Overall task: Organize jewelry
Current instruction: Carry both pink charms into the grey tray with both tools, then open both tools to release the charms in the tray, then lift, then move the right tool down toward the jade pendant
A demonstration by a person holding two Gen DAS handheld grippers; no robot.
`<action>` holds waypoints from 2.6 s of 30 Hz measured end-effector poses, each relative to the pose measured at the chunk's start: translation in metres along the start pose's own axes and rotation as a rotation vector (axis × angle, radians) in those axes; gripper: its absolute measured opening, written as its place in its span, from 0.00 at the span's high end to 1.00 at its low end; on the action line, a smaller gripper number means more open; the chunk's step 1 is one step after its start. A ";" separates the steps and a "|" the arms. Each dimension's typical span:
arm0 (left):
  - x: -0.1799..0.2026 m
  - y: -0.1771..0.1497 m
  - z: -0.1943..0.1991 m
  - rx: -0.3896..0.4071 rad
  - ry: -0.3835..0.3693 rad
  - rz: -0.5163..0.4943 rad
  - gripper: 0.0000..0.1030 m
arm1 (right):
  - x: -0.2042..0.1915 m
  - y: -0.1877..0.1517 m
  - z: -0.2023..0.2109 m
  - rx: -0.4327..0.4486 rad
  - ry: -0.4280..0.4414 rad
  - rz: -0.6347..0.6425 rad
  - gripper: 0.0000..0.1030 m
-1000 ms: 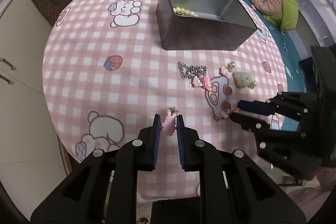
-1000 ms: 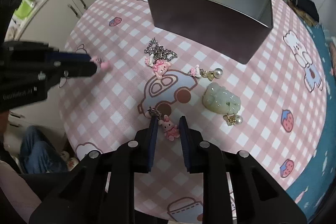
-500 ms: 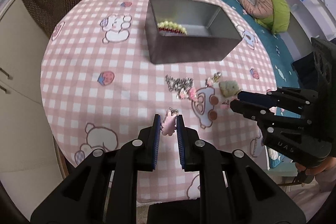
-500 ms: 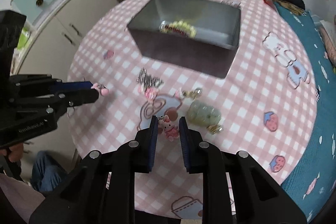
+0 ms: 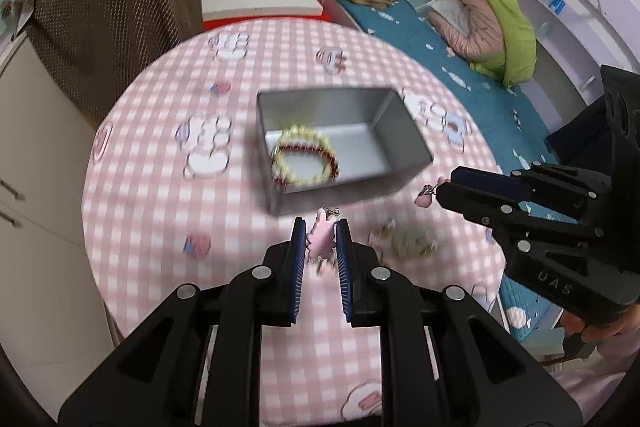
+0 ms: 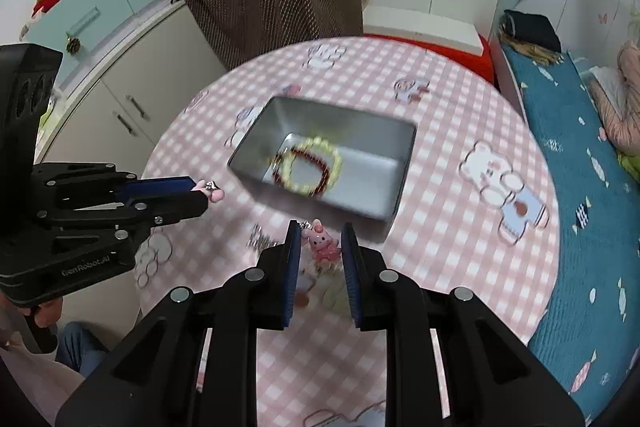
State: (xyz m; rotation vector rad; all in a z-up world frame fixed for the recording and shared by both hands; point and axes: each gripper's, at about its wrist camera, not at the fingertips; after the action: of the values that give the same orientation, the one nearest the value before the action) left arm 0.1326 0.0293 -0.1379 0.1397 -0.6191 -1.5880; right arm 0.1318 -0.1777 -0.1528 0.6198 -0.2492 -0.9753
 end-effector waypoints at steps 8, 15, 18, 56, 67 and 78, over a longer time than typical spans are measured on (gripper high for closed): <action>0.017 0.037 -0.021 0.001 -0.035 -0.018 0.85 | 0.024 0.025 -0.011 0.012 -0.008 -0.011 0.81; 0.032 0.055 -0.050 -0.046 -0.066 -0.035 0.85 | 0.041 0.034 -0.024 -0.012 0.003 -0.024 0.81; 0.037 0.058 -0.060 -0.065 -0.066 -0.049 0.84 | 0.049 0.035 -0.029 -0.026 0.013 -0.040 0.81; 0.022 0.049 -0.035 -0.028 0.008 -0.038 0.58 | 0.042 0.025 -0.017 -0.046 0.017 -0.055 0.71; 0.024 0.023 -0.013 -0.001 0.023 -0.034 0.43 | 0.032 0.000 0.003 -0.025 -0.041 -0.104 0.44; 0.012 -0.006 -0.021 -0.072 0.043 -0.013 0.31 | 0.028 -0.039 -0.010 -0.113 -0.063 -0.151 0.22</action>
State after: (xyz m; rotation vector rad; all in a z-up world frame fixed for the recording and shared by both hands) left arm 0.1351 0.0111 -0.1552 0.1242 -0.5276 -1.6141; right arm 0.1249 -0.2128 -0.1863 0.5108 -0.2038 -1.1471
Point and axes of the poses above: each gripper's, at about its wrist camera, not at the fingertips, and z roughly against the way its jaws point, x to its right, y to its top, and after that the axes turned 7 degrees about z, right-handed
